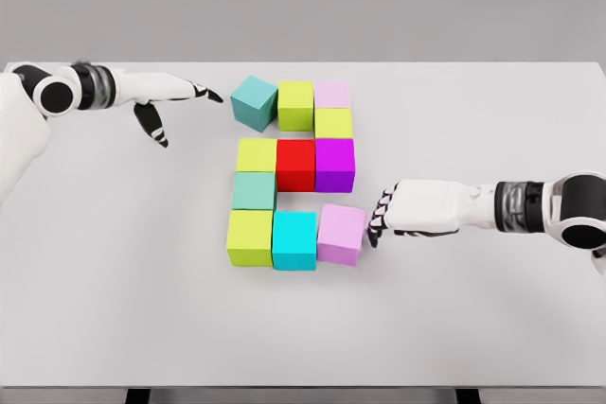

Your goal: Assemble the squares on the desktop into the number 2

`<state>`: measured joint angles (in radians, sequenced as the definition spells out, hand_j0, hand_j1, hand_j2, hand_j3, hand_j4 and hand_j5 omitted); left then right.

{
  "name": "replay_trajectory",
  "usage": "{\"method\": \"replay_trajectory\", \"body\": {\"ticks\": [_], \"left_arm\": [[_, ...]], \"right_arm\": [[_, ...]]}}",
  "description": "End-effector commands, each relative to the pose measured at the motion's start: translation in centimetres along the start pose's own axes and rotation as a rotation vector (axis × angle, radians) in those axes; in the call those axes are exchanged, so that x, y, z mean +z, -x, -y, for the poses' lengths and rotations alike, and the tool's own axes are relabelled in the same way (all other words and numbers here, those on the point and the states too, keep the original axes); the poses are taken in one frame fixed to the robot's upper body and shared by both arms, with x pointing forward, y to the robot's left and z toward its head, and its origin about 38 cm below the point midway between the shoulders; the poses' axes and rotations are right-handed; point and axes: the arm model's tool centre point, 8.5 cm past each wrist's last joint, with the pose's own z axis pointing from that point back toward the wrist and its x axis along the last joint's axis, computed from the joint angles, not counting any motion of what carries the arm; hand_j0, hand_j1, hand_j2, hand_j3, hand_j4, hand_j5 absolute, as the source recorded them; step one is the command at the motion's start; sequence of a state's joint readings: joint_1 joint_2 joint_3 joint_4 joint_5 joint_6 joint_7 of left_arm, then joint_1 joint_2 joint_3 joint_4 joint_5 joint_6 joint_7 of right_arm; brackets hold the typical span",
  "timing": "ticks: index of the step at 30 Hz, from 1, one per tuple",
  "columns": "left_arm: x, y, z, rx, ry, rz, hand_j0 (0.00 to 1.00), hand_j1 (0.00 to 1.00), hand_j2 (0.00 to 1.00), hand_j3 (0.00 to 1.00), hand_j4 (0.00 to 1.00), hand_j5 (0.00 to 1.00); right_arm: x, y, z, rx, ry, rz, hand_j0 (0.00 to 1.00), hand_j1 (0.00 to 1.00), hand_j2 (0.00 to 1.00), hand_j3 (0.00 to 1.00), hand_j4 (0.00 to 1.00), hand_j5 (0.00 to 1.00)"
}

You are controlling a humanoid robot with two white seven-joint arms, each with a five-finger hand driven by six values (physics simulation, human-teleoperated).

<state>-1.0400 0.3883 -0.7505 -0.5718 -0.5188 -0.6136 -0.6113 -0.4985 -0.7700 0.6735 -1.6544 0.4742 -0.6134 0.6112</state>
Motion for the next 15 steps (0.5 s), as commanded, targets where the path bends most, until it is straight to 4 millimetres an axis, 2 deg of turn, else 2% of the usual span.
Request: {"method": "replay_trajectory", "body": {"ticks": [1,7,15], "left_arm": [[0.1,-0.1,-0.3,0.0,-0.01,0.003,1.0,1.0,1.0,1.0,1.0,1.0],[0.4,0.1,-0.2,-0.002,-0.01,-0.001,1.0,1.0,1.0,1.0,1.0,1.0],[0.3,-1.6,-0.8,-0.084,-0.006,0.039,1.0,1.0,1.0,1.0,1.0,1.0]], "right_arm": [[-0.1,0.0,0.0,-0.007,0.006,0.002,0.54,0.54,0.54,0.54,0.54,0.54],[-0.2,0.1,0.1,-0.005,0.007,-0.001,0.54,0.54,0.54,0.54,0.54,0.54],[0.0,1.6,0.3,-0.022,0.01,-0.034,0.54,0.54,0.54,0.54,0.54,0.54]]}}
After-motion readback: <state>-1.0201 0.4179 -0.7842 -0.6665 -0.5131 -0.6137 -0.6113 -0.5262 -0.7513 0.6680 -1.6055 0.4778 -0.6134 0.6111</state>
